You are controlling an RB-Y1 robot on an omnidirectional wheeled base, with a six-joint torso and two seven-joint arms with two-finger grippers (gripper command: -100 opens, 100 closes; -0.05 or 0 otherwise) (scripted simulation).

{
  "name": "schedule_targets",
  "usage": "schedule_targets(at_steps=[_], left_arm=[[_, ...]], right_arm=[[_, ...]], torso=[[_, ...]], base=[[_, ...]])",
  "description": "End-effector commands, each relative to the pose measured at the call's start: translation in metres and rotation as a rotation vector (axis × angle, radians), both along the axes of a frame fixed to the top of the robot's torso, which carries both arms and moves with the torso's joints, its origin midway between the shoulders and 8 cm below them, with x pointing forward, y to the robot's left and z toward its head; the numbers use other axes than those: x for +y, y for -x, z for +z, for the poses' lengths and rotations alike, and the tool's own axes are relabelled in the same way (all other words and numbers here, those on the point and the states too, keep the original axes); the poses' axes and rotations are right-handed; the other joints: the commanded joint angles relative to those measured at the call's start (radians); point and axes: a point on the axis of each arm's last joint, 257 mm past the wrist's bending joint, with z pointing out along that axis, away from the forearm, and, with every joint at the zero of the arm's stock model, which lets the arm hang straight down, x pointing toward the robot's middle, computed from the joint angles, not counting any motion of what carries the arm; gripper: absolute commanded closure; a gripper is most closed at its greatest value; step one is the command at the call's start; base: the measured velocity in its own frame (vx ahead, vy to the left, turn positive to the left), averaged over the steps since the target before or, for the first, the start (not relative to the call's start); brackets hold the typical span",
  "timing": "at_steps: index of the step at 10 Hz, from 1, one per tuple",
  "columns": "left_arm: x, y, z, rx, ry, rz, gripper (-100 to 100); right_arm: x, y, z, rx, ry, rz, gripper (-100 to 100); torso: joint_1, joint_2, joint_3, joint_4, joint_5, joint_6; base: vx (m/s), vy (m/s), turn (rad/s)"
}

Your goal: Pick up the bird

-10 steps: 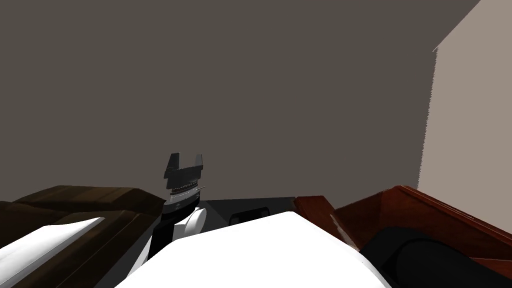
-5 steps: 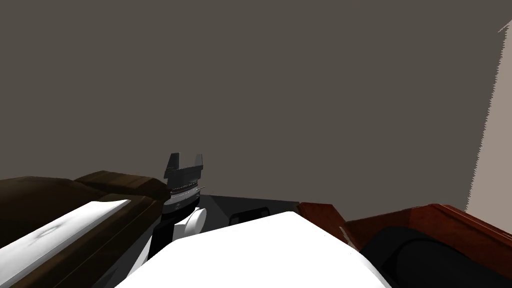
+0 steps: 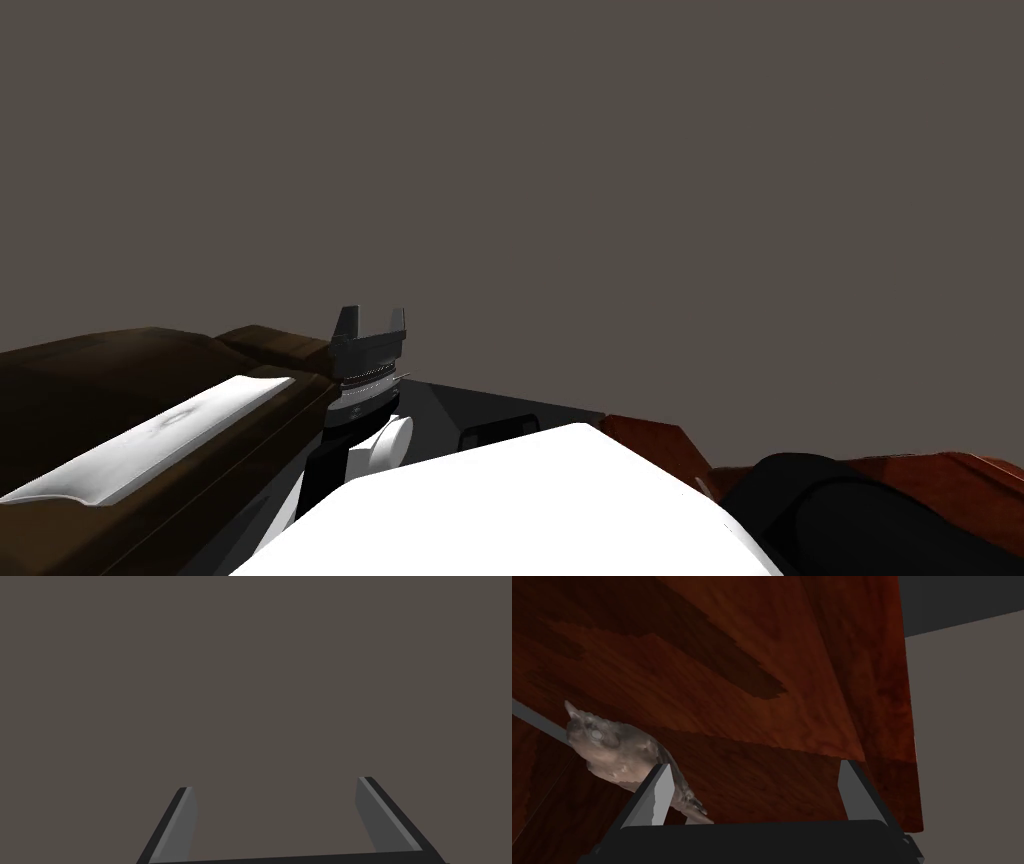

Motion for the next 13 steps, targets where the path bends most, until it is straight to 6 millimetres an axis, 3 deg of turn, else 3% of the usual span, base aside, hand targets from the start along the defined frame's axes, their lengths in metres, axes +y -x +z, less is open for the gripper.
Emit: schedule_targets(at_steps=[1, 5, 7, 8, 13], left_arm=[[0.000, 0.000, 0.000, 0.000, 0.000, 0.000, 0], [0.000, 0.000, 0.000, 0.000, 0.000, 0.000, 0], [0.000, 0.000, 0.000, 0.000, 0.000, 0.000, 0], [0.000, 0.000, 0.000, 0.000, 0.000, 0.000, 0], [0.000, 0.000, 0.000, 0.000, 0.000, 0.000, 0]], right_arm=[[-0.004, 0.012, 0.000, 0.031, 0.009, -0.003, -100], [-0.025, 0.060, 0.005, 0.165, 0.049, -0.013, -100], [-0.025, 0.060, 0.005, 0.165, 0.049, -0.013, -100], [-0.029, 0.078, 0.005, 0.223, 0.059, -0.017, -100], [-0.028, 0.088, 0.002, 0.265, 0.060, -0.020, -100]], torso=[[0.000, 0.000, 0.000, 0.000, 0.000, 0.000], [-0.001, 0.000, 0.000, 0.000, 0.000, 0.000], [-0.002, 0.001, 0.001, 0.000, -0.001, 0.001], [0.000, 0.000, 0.000, 0.000, 0.000, 0.001], [-0.004, 0.002, 0.001, 0.000, -0.001, 0.001]], base=[[-0.013, -0.027, 0.144], [-0.022, -0.043, 0.213], [-0.019, -0.040, 0.039], [-0.040, -0.039, 0.306], [-0.040, -0.065, 0.134]])
